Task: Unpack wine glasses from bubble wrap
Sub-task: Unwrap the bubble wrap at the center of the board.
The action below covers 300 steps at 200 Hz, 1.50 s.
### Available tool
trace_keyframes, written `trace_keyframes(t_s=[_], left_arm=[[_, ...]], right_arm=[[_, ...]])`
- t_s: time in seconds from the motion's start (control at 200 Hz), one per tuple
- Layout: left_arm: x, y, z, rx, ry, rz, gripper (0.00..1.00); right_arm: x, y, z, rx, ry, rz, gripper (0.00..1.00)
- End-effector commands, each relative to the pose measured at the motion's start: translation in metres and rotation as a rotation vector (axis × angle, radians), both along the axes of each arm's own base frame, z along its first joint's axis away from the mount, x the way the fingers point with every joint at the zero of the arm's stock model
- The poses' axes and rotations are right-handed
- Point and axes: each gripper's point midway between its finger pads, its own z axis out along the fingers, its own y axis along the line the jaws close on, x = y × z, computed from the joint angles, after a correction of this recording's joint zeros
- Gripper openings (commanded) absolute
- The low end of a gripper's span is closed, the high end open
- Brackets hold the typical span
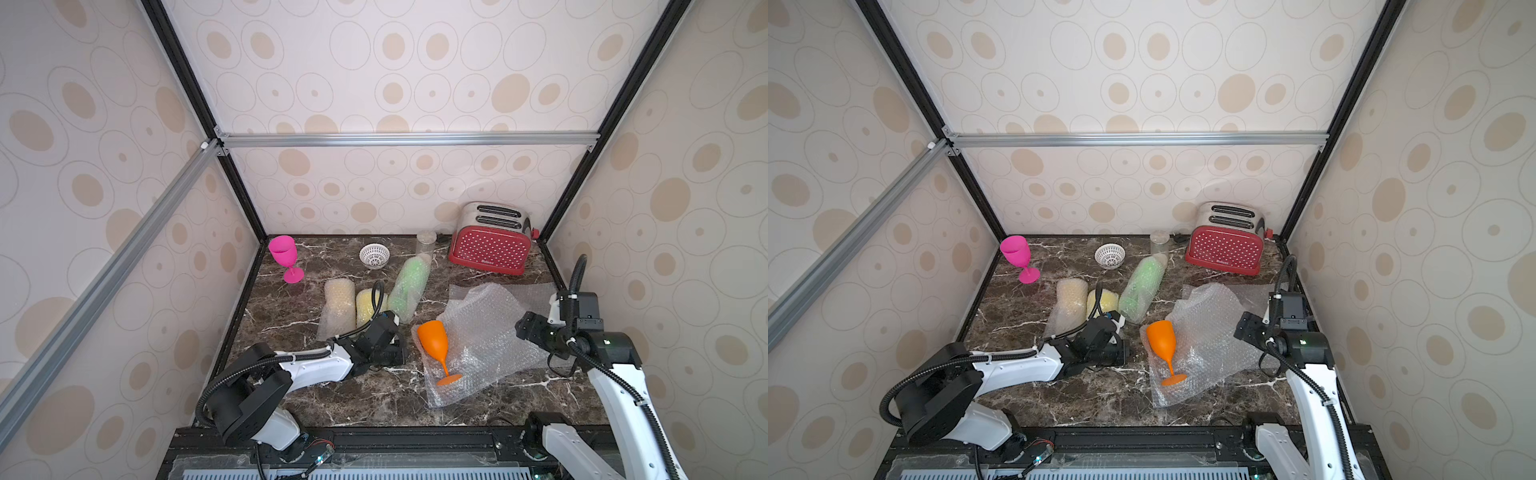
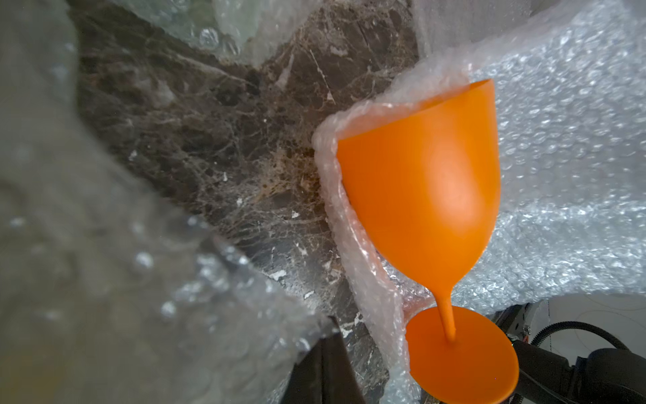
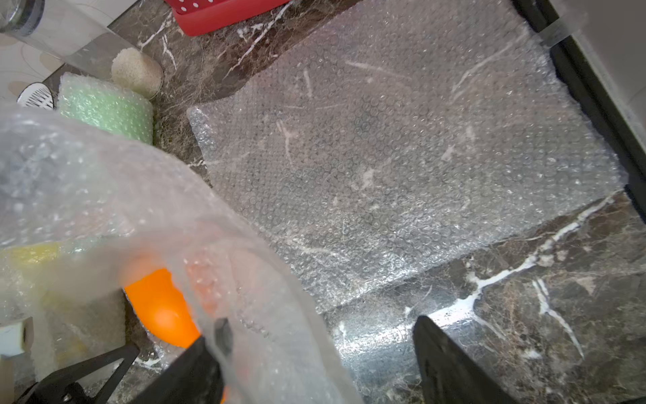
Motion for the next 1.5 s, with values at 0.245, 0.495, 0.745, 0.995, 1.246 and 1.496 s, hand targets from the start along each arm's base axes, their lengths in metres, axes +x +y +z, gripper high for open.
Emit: trace_keyframes(t_s=[0.245,0.495,0.745,0.995,1.246,1.496], left_arm=[[-0.013,-0.04,0.018,-0.093,0.0,-0.123,0.28],[-0.006,-0.041,0.041,-0.224,-0.031,-0.022,0.25],[-0.012,-0.054,0.044,-0.27,-0.031,-0.085,0.53],[-0.01,-0.054,0.011,-0.117,-0.019,-0.107,0.49],[-0.015,-0.035,-0.013,0.0,0.026,-0.082,0.0],[-0.019,0.005,-0.026,0.113,0.036,-0.036,0.0]], right_arm=[[-0.004,0.012,-0.037,0.071,0.086,0.036,0.82],[-0.003,0.014,-0.041,0.084,0.091,0.04,0.82],[-0.001,0.019,-0.045,0.11,0.092,0.052,0.81],[0.0,0.022,-0.046,0.132,0.086,0.053,0.81],[0.004,0.017,-0.045,0.096,0.084,0.056,0.85],[0.009,0.01,-0.046,0.111,0.085,0.039,0.89]])
